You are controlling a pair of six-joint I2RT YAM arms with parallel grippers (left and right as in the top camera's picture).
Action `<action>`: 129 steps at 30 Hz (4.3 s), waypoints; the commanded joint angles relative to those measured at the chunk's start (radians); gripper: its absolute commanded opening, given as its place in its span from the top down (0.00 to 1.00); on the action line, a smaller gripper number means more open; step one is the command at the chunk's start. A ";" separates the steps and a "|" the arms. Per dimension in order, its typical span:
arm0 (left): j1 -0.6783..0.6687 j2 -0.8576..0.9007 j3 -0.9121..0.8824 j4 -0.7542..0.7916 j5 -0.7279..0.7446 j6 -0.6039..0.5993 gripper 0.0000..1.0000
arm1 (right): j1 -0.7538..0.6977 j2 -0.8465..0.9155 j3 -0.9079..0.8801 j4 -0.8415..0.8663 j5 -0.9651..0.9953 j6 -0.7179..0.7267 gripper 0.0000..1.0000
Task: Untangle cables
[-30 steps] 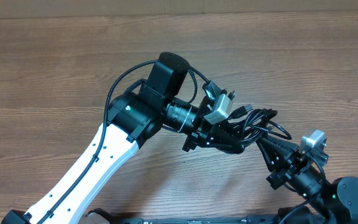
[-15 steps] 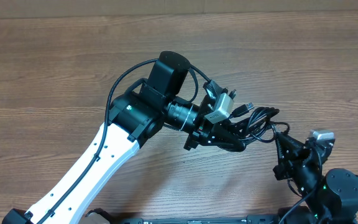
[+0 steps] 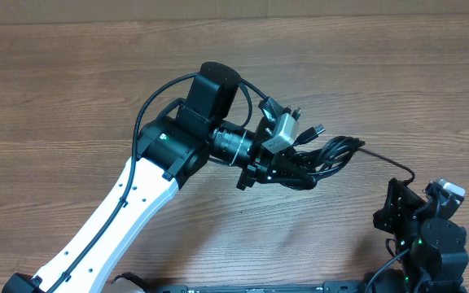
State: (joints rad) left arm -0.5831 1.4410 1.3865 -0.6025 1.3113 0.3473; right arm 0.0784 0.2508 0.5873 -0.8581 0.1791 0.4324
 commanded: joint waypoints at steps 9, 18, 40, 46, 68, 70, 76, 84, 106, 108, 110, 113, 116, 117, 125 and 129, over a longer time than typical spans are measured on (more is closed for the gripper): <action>0.049 -0.008 0.017 -0.052 -0.090 0.012 0.96 | -0.007 -0.001 0.001 -0.015 0.070 0.069 0.06; 0.038 -0.008 0.017 -0.162 -0.381 0.011 0.96 | -0.007 -0.001 0.002 0.139 -0.258 0.068 0.00; -0.334 -0.008 0.017 -0.159 -1.093 0.088 0.96 | -0.007 -0.001 0.002 0.386 -0.663 0.548 0.00; -0.372 -0.008 0.017 -0.154 -1.149 0.102 0.96 | -0.007 -0.001 0.001 0.364 -0.654 0.585 0.19; -0.372 -0.008 0.017 -0.117 -1.007 0.279 0.96 | -0.007 -0.001 0.001 0.332 -0.625 0.659 0.87; -0.372 -0.008 0.017 -0.098 -1.007 0.272 0.94 | -0.007 -0.001 0.001 0.329 -0.625 0.658 0.96; -0.371 -0.009 0.017 -0.069 -1.009 0.189 0.46 | -0.007 -0.001 0.001 0.273 -0.523 0.607 0.96; -0.328 -0.040 0.017 -0.100 -1.087 -0.054 0.00 | -0.007 -0.001 0.001 0.219 -0.403 0.534 0.96; -0.010 -0.071 0.017 -0.153 -0.708 -0.407 0.00 | -0.007 -0.001 0.001 0.274 -0.469 0.248 0.96; -0.010 -0.071 0.017 -0.155 -0.685 -0.407 0.00 | -0.007 -0.001 0.001 0.309 -0.552 0.141 0.96; -0.010 -0.071 0.017 -0.160 -0.685 -0.407 0.00 | -0.007 -0.001 0.001 0.341 -0.653 0.043 0.96; -0.010 -0.071 0.017 -0.164 -0.682 -0.397 0.00 | -0.007 -0.001 0.001 0.362 -0.751 -0.042 0.96; -0.010 -0.071 0.017 -0.177 -0.638 -0.331 0.00 | -0.007 -0.001 0.001 0.362 -0.788 -0.100 0.96; -0.010 -0.071 0.017 -0.182 -0.610 -0.289 0.00 | -0.007 -0.001 0.001 0.362 -0.788 -0.101 0.96; -0.010 -0.071 0.017 -0.252 -0.471 0.014 0.16 | -0.007 -0.001 0.001 0.369 -0.949 -0.236 0.96; -0.010 -0.071 0.017 -0.301 -0.388 0.190 0.17 | -0.007 -0.001 0.001 0.379 -0.995 -0.251 0.96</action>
State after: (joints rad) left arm -0.5957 1.3911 1.3872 -0.8764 0.8127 0.3305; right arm 0.0727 0.2520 0.5823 -0.4961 -0.7452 0.2272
